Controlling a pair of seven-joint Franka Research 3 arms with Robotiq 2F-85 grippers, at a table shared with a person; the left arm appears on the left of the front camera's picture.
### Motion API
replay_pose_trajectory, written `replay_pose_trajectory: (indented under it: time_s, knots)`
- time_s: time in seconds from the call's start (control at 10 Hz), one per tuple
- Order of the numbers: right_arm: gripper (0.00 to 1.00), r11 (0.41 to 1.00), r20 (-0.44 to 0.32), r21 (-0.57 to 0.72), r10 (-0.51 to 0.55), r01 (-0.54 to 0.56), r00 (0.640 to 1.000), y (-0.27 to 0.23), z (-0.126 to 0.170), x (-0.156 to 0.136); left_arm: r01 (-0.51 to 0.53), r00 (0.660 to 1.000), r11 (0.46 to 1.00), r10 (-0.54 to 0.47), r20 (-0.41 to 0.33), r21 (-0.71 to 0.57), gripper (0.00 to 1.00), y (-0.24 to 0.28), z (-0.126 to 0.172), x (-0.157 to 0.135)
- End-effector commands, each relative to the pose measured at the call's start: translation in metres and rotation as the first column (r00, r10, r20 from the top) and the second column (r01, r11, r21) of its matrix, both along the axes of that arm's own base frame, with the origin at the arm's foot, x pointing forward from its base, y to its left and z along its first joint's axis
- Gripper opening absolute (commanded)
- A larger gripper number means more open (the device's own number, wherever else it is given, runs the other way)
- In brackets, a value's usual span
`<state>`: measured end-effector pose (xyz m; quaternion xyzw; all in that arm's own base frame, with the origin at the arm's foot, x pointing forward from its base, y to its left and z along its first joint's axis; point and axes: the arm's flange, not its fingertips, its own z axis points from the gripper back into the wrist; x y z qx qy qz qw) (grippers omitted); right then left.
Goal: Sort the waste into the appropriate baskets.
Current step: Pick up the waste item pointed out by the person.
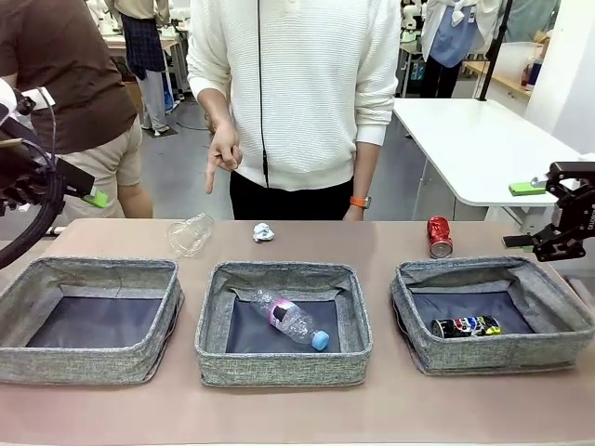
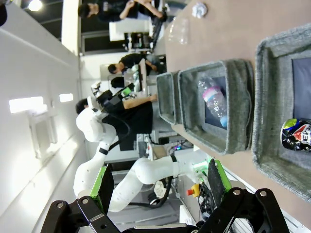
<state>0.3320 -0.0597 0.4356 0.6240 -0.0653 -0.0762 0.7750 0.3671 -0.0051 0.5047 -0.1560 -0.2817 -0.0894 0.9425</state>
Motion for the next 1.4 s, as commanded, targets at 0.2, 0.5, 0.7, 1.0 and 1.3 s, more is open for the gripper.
replay_pose_trajectory:
  time_s: [0.2, 0.5, 0.7, 1.0, 1.3]
  knots:
    - [1.0, 1.0, 0.005, 0.011, -0.002, 0.002, 1.0, 0.0, 0.004, -0.001, -0.044, 0.998, 0.989, 0.049, -0.031, 0.138, 1.0, -0.026, 0.028, 0.097]
    - [1.0, 1.0, 0.005, 0.011, -0.002, 0.002, 1.0, 0.0, 0.004, -0.001, 0.027, 0.987, 0.969, 0.012, -0.158, 0.245, 1.0, -0.069, 0.002, 0.181]
    - [1.0, 1.0, 0.005, 0.011, -0.002, 0.002, 1.0, 0.0, 0.004, -0.001, 0.19, 0.961, 0.954, -0.133, -0.243, 0.232, 1.0, -0.098, -0.031, 0.222]
    - [1.0, 1.0, 0.005, 0.011, -0.002, 0.002, 1.0, 0.0, 0.004, -0.001, 0.302, 0.901, 0.934, -0.215, -0.377, 0.19, 1.0, -0.129, -0.074, 0.249]
    - [1.0, 1.0, 0.005, 0.011, -0.002, 0.002, 1.0, 0.0, 0.004, -0.001, 0.366, 0.86, 0.913, -0.258, -0.44, 0.179, 1.0, -0.138, -0.102, 0.257]
